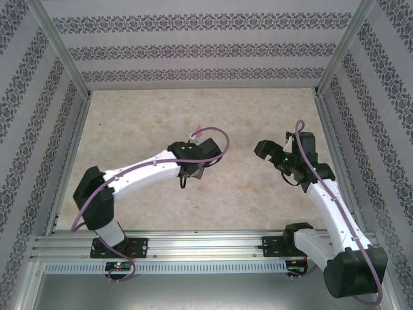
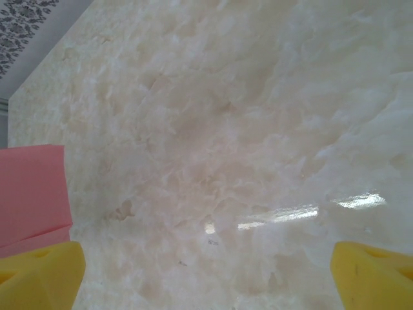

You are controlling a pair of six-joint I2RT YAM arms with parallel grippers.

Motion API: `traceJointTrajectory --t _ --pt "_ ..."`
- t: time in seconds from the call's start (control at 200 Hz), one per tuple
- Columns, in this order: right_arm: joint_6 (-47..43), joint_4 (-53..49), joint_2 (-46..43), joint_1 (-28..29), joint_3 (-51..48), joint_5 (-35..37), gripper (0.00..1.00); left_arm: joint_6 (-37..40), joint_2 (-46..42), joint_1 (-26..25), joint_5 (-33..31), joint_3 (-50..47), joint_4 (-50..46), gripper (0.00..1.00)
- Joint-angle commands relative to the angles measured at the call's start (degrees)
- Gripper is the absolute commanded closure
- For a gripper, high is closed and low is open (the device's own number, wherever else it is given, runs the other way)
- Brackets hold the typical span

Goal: Fold a paper plane with a square sheet of paper (fold left side to right side)
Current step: Turn over the paper at the center of the table.

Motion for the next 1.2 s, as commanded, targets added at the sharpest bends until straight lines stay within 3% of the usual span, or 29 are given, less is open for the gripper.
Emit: traceJointTrajectory --t 0.0,0.28,0.43,0.555,0.61,0.769,0.889,1.194 --pt "-0.37 -0.97 -1.46 -0.46 -1.34 2.42 0.02 -3.39 6.26 -2.23 -6.34 4.88 -9.68 1.00" --pt "-0.81 -1.59 -2.64 -0.68 -3.09 4.17 0.02 -5.44 24.55 -5.27 -7.19 20.01 -21.15 0.95" --pt "-1.28 -2.17 -2.70 -0.84 -3.41 4.74 0.02 -1.81 27.68 -5.73 2.91 22.98 -15.36 0.84" --pt "-1.64 -3.43 -2.73 -1.18 -3.65 5.95 0.02 0.40 26.86 -5.64 14.01 22.19 -5.71 0.61" --pt "-1.60 -3.38 -2.64 -1.45 -4.12 5.54 0.02 0.75 26.36 -5.51 17.33 22.10 -2.88 0.59" --pt "0.42 1.87 -1.10 -1.45 -7.51 -1.29 0.02 1.17 21.55 -4.16 22.68 18.94 3.95 0.54" --pt "3.07 8.17 1.98 0.50 -9.71 -6.95 0.02 0.22 13.70 -1.36 25.61 10.69 10.82 0.52" --pt "8.18 20.47 19.20 17.96 -3.46 -1.67 0.04 -5.80 -11.29 8.33 26.94 -17.84 29.86 0.31"
